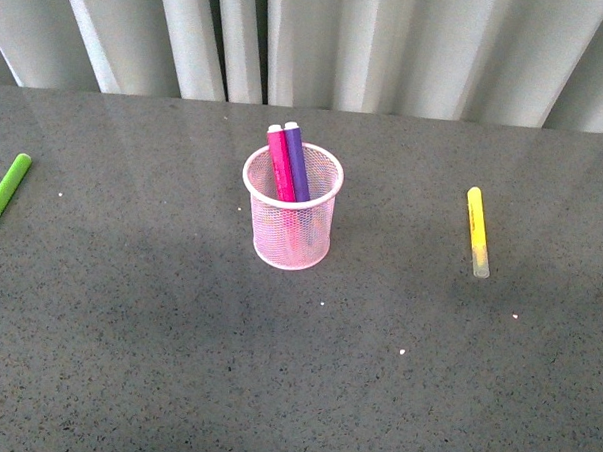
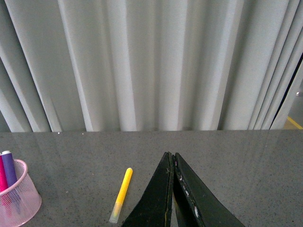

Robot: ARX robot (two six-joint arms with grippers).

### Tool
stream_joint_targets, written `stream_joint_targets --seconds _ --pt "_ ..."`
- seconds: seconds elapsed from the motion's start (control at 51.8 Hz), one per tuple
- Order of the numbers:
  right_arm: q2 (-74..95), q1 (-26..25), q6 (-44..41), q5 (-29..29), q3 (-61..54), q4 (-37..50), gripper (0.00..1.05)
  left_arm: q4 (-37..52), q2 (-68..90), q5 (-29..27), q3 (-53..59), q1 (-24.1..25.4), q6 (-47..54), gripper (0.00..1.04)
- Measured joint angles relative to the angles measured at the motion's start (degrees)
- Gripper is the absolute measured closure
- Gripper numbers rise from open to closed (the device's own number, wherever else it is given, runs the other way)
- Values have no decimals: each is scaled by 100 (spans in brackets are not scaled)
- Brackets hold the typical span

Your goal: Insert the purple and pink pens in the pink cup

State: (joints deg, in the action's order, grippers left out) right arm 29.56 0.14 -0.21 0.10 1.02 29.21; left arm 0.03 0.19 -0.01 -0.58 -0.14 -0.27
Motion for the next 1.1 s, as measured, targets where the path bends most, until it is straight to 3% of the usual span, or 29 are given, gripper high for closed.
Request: stream_joint_targets --seconds 0.464,0.927,1.024,1.101 --pt "-1327 0 2 0 -2 -1274 101 0 2 -2 0 0 0 7" --pt "-1987 0 2 0 -2 -1932 101 0 0 0 0 0 0 7" --pt "-2686 0 4 0 -2 -2833 101 0 0 -2 0 0 0 7" --pt "-2916 0 4 0 0 -2885 101 0 2 -4 0 0 0 7"
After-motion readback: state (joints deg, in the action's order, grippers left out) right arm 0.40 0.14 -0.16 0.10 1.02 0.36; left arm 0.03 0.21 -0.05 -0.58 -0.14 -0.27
